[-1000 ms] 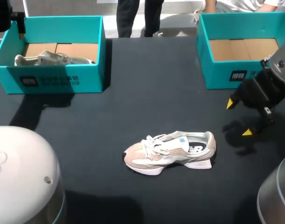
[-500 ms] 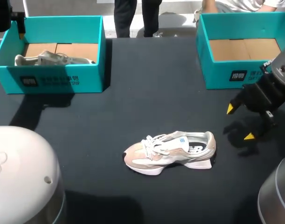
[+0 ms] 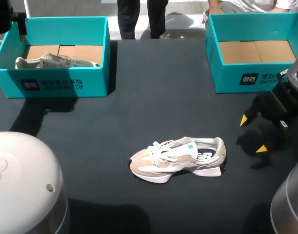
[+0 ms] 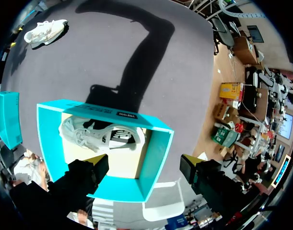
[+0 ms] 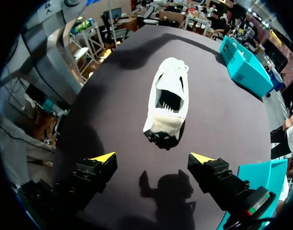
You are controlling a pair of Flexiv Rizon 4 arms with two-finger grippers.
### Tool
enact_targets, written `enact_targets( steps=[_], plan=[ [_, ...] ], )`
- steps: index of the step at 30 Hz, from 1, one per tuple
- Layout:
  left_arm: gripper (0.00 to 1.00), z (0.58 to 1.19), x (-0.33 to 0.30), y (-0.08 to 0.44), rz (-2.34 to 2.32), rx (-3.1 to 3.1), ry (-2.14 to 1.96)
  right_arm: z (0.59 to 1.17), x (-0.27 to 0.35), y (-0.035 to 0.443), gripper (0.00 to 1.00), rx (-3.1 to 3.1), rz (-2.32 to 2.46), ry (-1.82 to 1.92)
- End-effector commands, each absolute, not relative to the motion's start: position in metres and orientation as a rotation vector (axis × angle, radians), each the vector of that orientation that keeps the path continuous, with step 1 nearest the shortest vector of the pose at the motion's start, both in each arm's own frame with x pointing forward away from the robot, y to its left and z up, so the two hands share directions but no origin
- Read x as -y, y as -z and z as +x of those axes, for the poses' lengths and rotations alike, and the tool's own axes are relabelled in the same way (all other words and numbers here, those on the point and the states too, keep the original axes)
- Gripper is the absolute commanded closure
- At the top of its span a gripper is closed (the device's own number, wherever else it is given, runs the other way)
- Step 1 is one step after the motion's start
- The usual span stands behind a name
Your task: Take the shoe out of the shoebox, open the shoe tongue, remove and reinsert the insole, then place the shoe into the shoebox
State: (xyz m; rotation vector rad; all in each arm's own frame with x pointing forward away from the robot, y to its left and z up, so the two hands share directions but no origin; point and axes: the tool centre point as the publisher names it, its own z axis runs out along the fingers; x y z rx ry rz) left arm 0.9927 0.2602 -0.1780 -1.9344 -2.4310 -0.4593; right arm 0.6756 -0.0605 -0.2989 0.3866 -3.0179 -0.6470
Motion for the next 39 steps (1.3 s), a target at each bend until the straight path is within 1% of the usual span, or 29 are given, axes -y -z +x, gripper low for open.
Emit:
enact_targets(
  steps=[1,9,14,20,28,39],
  plan=[
    [0.00,0.992,-0.261,0.178,-1.935,2.431,0.464,0.655,0.075,0.311,0.00,3.024,0.311,0.747],
    [0.00,0.992,-0.261,0.178,-1.935,2.431,0.464,0.640,0.085,0.336,0.00,2.935,0.072,1.070],
    [0.00,0.992,-0.261,0.178,-1.935,2.431,0.464,0.639,0.083,0.355,0.00,2.875,0.051,1.139],
    [0.00,0.992,-0.261,0.178,-1.935,2.431,0.464,0.650,0.079,0.368,0.00,2.841,0.080,1.229],
    [0.00,0.992,-0.261,0.178,-1.935,2.431,0.464,0.676,0.072,0.374,0.00,2.816,0.170,1.317],
    [0.00,0.992,-0.261,0.178,-1.935,2.431,0.464,0.685,0.062,0.390,0.00,2.774,0.224,1.450]
  ],
)
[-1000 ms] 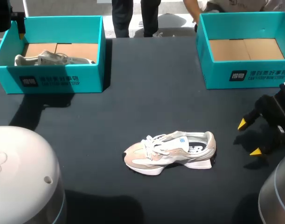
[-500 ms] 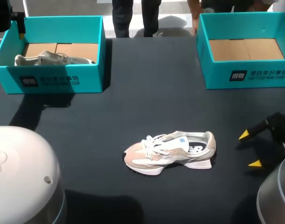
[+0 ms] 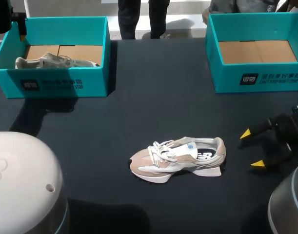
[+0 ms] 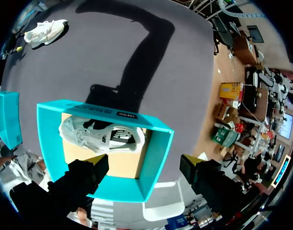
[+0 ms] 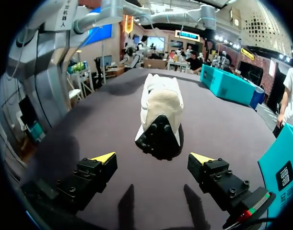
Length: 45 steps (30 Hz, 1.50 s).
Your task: Take the shoe out of the shoebox, open the shoe tongue, remove and reinsert the insole, then place the shoe into the shoebox
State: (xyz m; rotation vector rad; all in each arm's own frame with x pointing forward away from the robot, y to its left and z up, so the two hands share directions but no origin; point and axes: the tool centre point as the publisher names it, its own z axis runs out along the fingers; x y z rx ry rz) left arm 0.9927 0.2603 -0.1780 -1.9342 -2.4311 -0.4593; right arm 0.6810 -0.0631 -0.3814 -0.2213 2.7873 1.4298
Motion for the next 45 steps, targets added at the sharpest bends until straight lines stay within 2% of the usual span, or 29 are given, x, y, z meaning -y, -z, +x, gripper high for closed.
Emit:
enact_targets(
  steps=[1,14,21,27,45],
  plan=[
    [0.00,0.992,-0.261,0.178,-1.935,2.431,0.464,0.685,0.062,0.390,0.00,-2.780,-0.224,-1.453],
    [0.00,0.992,-0.261,0.178,-1.935,2.431,0.464,0.685,0.062,0.390,0.00,-2.780,-0.224,-1.453],
    [0.00,0.992,-0.261,0.178,-1.935,2.431,0.464,0.683,0.049,0.399,0.00,-2.618,-0.124,-1.696],
    [0.00,0.992,-0.261,0.178,-1.935,2.431,0.464,0.682,0.039,0.406,0.00,-2.601,-0.128,-1.746],
    [0.00,0.992,-0.261,0.178,-1.935,2.431,0.464,0.688,0.037,0.397,0.00,-2.539,-0.131,-1.763]
  ],
)
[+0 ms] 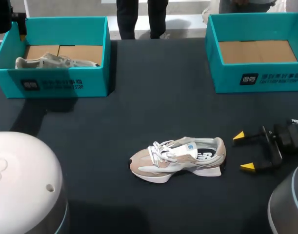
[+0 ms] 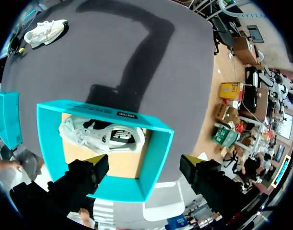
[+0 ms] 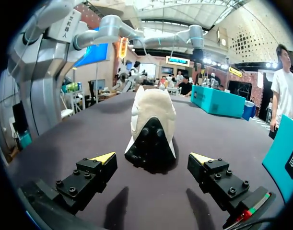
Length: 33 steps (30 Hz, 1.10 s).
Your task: Take the shoe out of the shoebox, open the shoe tongue, remove and reinsert the insole, then place the shoe into the shoebox
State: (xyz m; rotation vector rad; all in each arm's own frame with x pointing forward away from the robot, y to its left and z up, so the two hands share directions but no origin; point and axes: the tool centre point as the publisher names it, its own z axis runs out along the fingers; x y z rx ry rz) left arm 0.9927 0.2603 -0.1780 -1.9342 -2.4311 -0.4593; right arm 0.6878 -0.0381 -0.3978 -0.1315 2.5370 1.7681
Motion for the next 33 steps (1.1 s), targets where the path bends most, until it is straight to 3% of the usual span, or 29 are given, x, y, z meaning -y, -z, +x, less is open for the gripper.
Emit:
enact_targets(
  steps=[1,33],
  plan=[
    [0.00,0.992,-0.261,0.178,-1.935,2.431,0.464,0.688,0.037,0.397,0.00,-2.539,-0.131,-1.763],
    [0.00,0.992,-0.261,0.178,-1.935,2.431,0.464,0.690,-0.029,0.403,0.00,-2.462,-0.117,-1.908]
  ],
)
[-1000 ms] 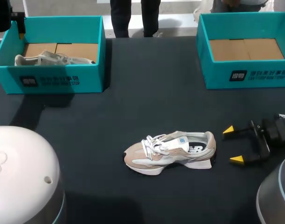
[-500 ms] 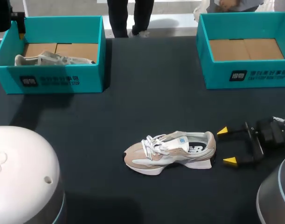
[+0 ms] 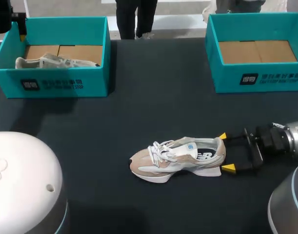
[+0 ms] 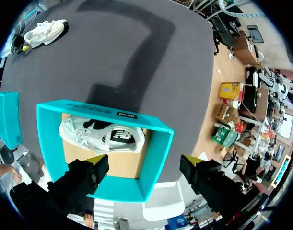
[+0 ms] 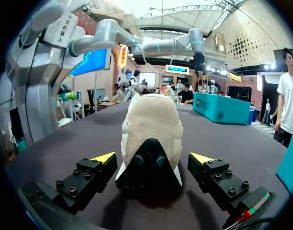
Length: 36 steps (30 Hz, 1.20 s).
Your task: Take the shoe out of the shoebox, open the shoe tongue, remove and reinsert the insole, then place the shoe into the shoebox
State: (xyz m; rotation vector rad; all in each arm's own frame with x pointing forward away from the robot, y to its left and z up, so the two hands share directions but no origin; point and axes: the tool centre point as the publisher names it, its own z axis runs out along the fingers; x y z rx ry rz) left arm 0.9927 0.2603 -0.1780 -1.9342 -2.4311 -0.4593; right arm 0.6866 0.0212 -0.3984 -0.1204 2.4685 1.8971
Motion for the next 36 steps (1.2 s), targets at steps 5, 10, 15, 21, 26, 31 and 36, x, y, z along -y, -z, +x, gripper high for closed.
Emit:
enact_targets(
  steps=[5,10,15,21,26,31,36],
  plan=[
    [0.00,0.992,-0.261,0.178,-1.935,2.431,0.464,0.690,-0.039,0.401,0.00,-2.464,-0.138,-1.929],
    [0.00,0.992,-0.261,0.178,-1.935,2.431,0.464,0.689,-0.049,0.403,0.00,-2.467,-0.155,-1.941],
    [0.00,0.992,-0.261,0.178,-1.935,2.431,0.464,0.685,-0.058,0.408,0.00,-2.483,-0.166,-1.948],
    [0.00,0.992,-0.261,0.178,-1.935,2.431,0.464,0.680,-0.065,0.416,0.00,-2.504,-0.162,-1.947],
    [0.00,0.992,-0.261,0.178,-1.935,2.431,0.464,0.679,-0.067,0.420,0.13,-2.511,-0.137,-1.950],
    [0.00,0.992,-0.261,0.178,-1.935,2.431,0.464,0.679,-0.067,0.422,1.00,-2.508,-0.124,-1.944],
    [0.00,0.992,-0.261,0.178,-1.935,2.431,0.464,0.679,-0.067,0.422,1.00,-2.508,-0.124,-1.944]
  ],
)
